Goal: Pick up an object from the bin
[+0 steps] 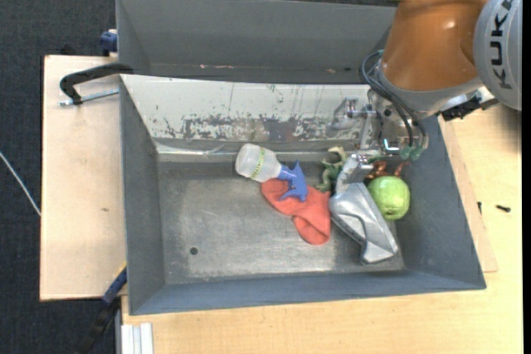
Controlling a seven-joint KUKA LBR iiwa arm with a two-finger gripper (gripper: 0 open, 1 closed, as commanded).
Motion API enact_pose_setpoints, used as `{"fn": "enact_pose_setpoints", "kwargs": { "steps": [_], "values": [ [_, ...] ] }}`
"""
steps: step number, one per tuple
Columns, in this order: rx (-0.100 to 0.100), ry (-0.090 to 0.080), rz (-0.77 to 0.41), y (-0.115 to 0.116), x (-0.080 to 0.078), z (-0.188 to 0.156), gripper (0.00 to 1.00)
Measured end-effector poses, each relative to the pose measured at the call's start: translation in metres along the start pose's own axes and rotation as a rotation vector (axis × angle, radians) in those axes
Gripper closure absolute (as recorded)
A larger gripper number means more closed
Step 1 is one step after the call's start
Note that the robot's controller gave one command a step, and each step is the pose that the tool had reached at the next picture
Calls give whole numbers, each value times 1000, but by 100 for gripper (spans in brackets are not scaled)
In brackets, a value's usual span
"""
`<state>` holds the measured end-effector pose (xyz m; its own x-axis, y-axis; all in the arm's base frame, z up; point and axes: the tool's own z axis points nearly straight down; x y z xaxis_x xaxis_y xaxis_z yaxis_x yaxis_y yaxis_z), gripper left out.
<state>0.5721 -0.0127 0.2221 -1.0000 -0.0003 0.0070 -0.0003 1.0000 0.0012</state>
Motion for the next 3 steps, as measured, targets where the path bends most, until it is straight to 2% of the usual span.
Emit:
{"fn": "enact_pose_setpoints", "kwargs": {
  "steps": [1, 2, 3],
  "values": [
    [0, -9, 0, 0, -1, -5, 0],
    [1, -16, -58, -3, 5, 28, 0],
    [0, -5, -119, -34, 30, 55, 0]
  ]
}}
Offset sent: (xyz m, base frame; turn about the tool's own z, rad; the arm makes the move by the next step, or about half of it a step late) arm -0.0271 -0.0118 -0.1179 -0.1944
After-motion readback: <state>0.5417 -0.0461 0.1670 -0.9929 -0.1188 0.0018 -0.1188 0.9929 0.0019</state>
